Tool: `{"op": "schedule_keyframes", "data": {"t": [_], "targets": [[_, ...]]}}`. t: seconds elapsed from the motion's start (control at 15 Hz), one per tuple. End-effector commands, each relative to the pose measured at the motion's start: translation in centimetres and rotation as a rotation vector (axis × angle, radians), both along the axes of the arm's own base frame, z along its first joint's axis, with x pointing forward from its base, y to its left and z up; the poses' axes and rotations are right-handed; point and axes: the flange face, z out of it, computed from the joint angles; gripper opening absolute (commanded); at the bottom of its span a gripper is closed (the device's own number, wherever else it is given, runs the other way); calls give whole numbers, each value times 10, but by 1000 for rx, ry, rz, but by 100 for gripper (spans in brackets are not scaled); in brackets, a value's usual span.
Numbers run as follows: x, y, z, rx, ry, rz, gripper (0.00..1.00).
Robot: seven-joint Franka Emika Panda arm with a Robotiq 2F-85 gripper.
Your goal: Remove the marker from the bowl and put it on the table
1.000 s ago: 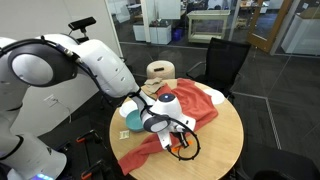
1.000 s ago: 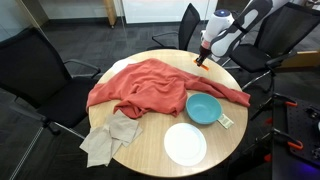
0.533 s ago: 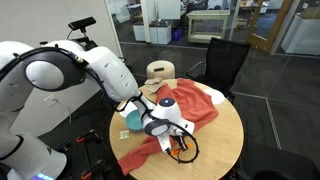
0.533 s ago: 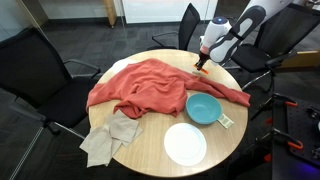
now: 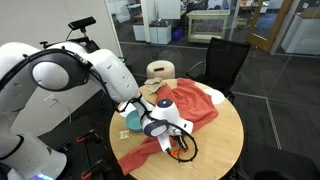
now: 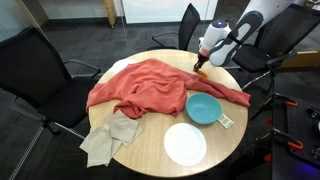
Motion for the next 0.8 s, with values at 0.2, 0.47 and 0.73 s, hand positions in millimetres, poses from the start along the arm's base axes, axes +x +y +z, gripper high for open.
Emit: {"op": "schedule_keyframes", "data": {"t": [0.2, 0.47, 0.73], "targets": [[0, 13, 84, -61, -167, 58, 98], [-12, 23, 129, -44, -201, 59, 100], [-26, 28, 157, -28, -218, 48, 100]]}}
